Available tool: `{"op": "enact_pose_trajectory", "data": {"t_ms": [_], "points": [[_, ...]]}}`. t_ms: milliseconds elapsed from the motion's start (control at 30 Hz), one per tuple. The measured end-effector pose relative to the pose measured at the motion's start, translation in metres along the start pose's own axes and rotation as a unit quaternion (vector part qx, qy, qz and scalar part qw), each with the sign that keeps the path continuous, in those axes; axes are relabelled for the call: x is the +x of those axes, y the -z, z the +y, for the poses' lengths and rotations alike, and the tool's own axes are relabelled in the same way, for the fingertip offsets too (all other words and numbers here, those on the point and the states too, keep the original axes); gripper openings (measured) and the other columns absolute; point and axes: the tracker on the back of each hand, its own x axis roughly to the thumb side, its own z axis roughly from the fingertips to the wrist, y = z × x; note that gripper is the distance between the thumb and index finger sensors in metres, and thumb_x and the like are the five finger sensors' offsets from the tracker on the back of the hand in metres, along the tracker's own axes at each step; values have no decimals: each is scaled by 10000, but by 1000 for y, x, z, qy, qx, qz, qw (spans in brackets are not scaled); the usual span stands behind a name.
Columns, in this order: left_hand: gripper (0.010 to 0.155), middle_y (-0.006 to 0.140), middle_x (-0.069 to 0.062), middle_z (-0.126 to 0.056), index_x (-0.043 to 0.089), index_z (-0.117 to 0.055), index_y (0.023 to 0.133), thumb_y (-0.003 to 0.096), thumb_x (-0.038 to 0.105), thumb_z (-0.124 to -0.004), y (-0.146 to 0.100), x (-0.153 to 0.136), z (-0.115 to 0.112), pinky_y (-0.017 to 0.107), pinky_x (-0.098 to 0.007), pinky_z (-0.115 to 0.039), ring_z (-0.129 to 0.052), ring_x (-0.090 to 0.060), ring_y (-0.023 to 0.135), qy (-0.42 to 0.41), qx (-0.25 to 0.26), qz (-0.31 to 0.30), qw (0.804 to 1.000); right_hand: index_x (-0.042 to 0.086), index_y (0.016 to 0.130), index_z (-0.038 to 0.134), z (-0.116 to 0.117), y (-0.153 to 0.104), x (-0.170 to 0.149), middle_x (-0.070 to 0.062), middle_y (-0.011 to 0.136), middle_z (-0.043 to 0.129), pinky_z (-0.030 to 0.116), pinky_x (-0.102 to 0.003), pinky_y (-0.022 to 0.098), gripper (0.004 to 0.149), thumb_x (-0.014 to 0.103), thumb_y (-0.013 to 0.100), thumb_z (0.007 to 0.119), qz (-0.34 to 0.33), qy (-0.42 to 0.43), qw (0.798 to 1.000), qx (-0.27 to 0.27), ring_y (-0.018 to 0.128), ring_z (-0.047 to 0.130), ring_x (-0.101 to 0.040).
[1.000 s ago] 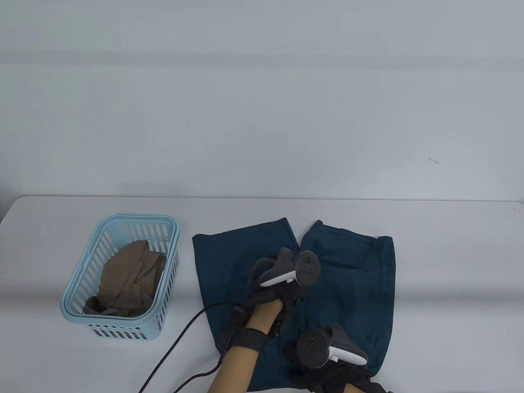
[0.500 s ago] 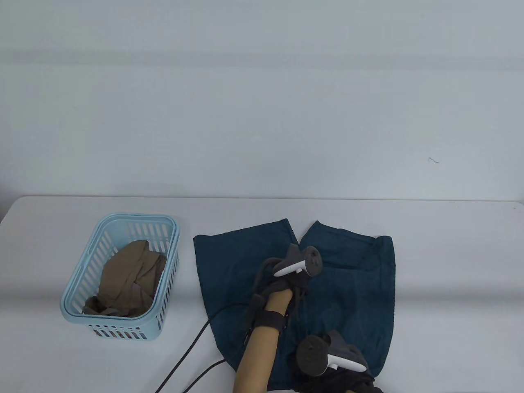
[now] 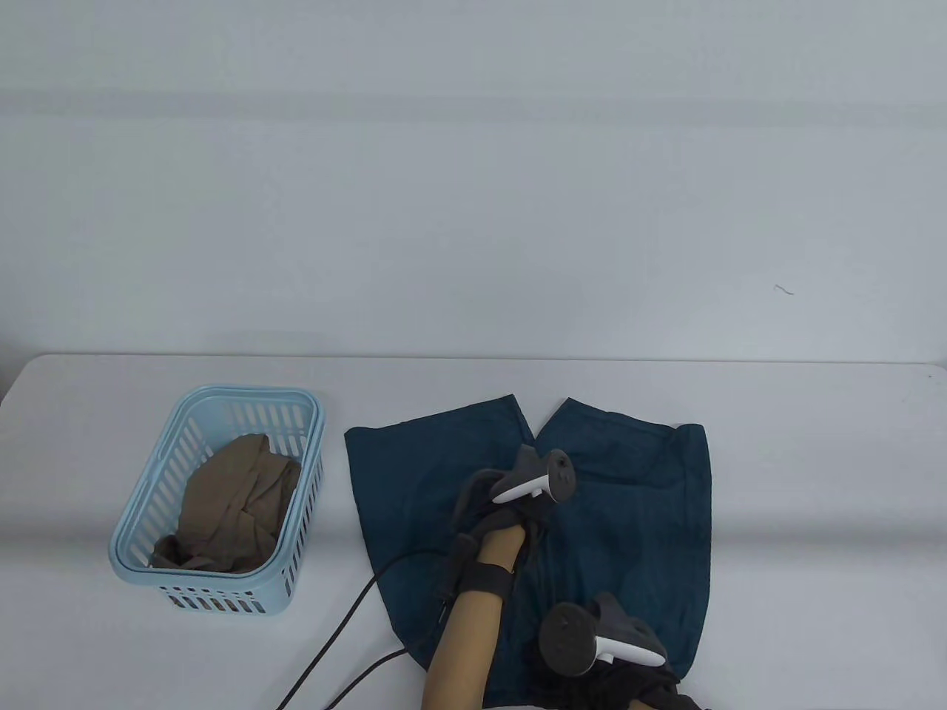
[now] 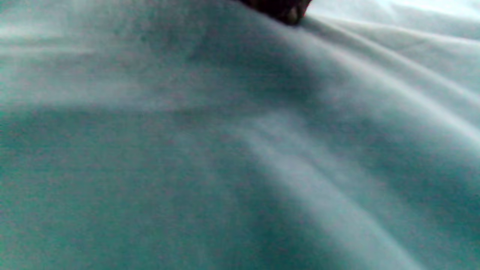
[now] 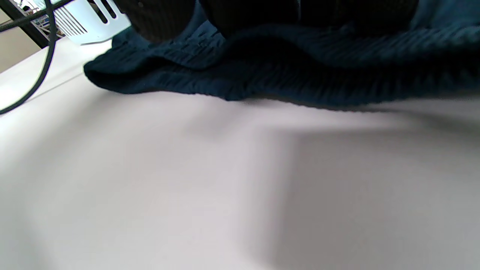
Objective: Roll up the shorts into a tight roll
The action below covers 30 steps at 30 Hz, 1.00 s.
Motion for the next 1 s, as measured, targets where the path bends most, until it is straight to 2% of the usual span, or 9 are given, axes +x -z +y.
{"op": "enact_pose_trajectory", "data": {"t_ms": [633, 833, 1000], "points": [[583, 1157, -84, -281, 234, -306, 1072, 561, 283, -583, -5, -7, 2, 703, -724, -213, -377, -361, 1092, 67, 12, 59, 996, 88, 1020, 635, -9, -2, -8, -162, 1076, 542, 599, -602, 641, 575, 405, 539, 619, 6, 24, 1000, 7, 959, 537, -445], [585, 1134, -113, -324, 203, -302, 1075, 563, 287, -571, -7, -12, 3, 700, -732, -203, -403, -387, 1070, 110, 13, 83, 990, 84, 1017, 645, -12, -3, -11, -168, 1037, 590, 655, -575, 613, 581, 413, 539, 617, 28, 21, 999, 7, 921, 604, -445], [586, 1111, -138, -346, 173, -310, 1080, 564, 293, -563, -9, -17, 3, 694, -735, -183, -361, -430, 1059, 132, 10, 101, 986, 82, 1014, 646, -16, -6, -14, -161, 995, 628, 681, -566, 593, 577, 411, 541, 613, 75, -4, 997, 9, 889, 660, -461]]}}
